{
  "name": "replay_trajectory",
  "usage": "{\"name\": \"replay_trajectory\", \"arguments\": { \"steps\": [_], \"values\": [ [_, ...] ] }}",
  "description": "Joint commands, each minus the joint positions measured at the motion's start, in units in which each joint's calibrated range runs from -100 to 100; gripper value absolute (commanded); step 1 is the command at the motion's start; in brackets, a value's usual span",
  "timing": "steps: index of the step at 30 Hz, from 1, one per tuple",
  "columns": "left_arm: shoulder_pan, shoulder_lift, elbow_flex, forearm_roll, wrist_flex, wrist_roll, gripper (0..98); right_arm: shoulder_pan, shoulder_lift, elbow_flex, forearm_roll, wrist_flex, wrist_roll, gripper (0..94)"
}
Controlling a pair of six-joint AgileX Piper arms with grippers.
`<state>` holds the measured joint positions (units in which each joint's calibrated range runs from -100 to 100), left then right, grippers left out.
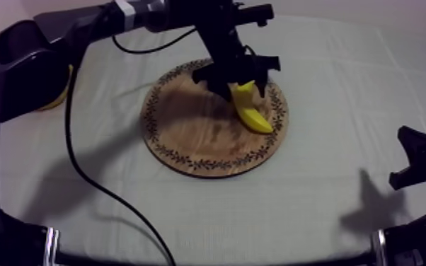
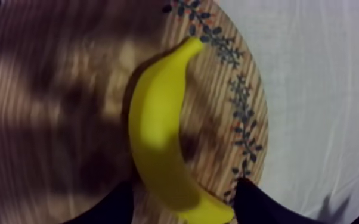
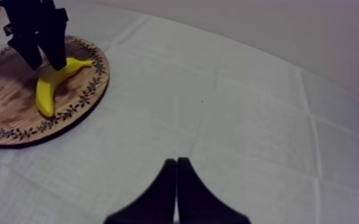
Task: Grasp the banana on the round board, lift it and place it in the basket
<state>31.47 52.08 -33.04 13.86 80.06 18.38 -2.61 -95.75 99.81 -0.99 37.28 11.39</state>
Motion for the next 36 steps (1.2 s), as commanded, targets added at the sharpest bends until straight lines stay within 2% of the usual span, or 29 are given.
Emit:
{"name": "replay_trajectory", "arguments": {
  "steps": [1,6,15,31,36],
  "values": [
    [-0.22,1.56,-1.63,-0.30,-0.04,0.07,62.6,0.01,0.00,-0.03,-0.01,-0.02,-0.04,0.3],
    [-0.50,3.69,-1.94,-0.97,-0.05,0.09,62.4,0.01,0.00,-0.03,-0.01,-0.02,-0.04,0.3],
    [-0.76,5.36,-2.67,-0.84,1.40,0.13,58.3,0.01,0.00,-0.03,-0.01,-0.02,-0.04,0.3],
    [-1.04,4.72,-1.14,-0.84,0.61,-0.87,29.1,0.01,0.00,-0.03,-0.01,-0.02,-0.04,0.3],
    [-1.60,3.30,0.33,-0.96,0.40,-1.51,24.0,0.01,0.00,-0.03,-0.01,-0.02,-0.04,0.3]
  ]
}}
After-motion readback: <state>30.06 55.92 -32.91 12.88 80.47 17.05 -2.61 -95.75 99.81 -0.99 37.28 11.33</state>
